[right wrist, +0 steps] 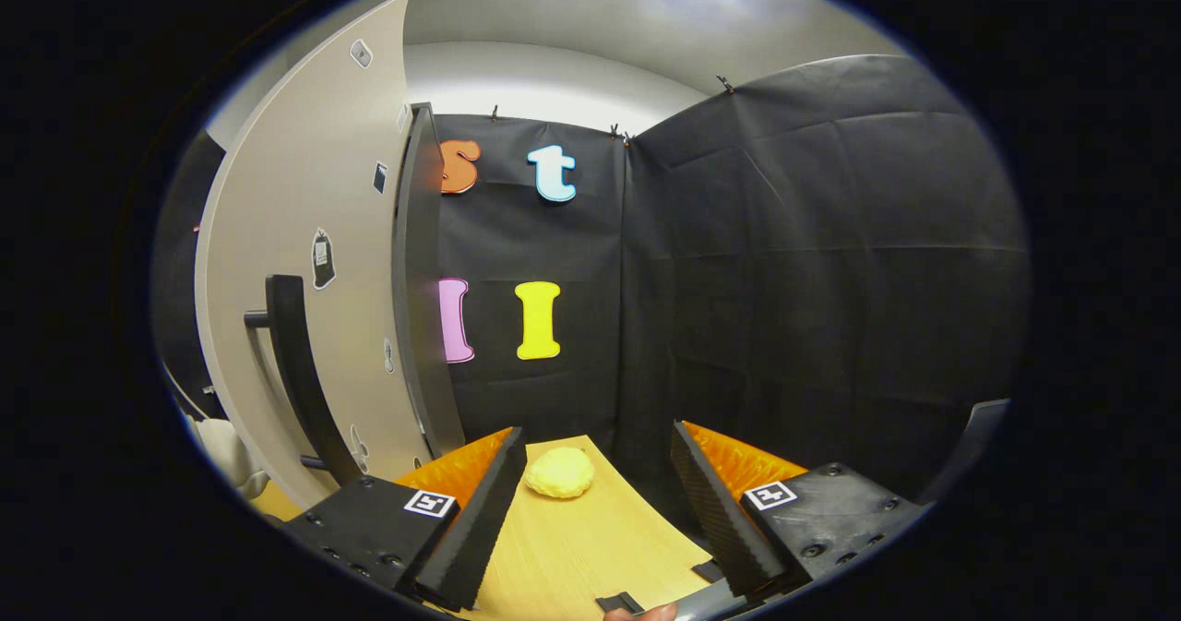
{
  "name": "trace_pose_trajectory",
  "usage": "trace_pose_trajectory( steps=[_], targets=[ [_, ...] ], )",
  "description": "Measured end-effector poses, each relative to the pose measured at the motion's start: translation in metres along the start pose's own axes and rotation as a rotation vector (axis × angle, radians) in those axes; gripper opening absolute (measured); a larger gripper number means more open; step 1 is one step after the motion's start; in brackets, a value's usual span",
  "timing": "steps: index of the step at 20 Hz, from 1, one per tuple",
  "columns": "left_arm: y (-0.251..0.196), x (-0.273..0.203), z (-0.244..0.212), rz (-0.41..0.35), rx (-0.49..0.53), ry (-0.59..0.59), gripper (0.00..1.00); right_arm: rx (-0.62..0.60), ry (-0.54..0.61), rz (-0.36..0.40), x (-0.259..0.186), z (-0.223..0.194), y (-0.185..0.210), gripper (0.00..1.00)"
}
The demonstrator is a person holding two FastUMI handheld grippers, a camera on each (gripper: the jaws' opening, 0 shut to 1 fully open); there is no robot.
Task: Open the cabinet door with the right hand, grasp the bottle in the cabinet with the left hand and place it on the coaster, then close the cabinet door with the right hand.
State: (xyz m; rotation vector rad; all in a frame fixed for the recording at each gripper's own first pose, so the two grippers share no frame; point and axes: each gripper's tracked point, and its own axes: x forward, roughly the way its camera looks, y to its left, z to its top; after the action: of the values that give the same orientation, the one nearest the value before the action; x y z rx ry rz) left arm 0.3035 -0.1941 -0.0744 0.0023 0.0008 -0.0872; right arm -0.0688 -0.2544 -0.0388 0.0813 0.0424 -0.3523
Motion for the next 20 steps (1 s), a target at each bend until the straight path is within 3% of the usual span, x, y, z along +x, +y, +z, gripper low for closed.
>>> trace_pose_trajectory(
  steps=[9, 15, 20],
  targets=[
    [0.015, -0.088, 0.045, -0.069, -0.023, -0.059, 0.77, 0.003, -0.029, 0.049, -0.005, 0.008, 0.021, 0.98],
    [0.058, -0.175, 0.059, -0.066, -0.029, -0.091, 0.77, 0.010, -0.042, 0.070, -0.013, 0.013, 0.032, 0.98],
    [0.097, -0.236, 0.051, -0.047, 0.025, -0.115, 0.77, 0.008, -0.041, 0.077, -0.018, 0.013, 0.039, 0.98]
  ],
)
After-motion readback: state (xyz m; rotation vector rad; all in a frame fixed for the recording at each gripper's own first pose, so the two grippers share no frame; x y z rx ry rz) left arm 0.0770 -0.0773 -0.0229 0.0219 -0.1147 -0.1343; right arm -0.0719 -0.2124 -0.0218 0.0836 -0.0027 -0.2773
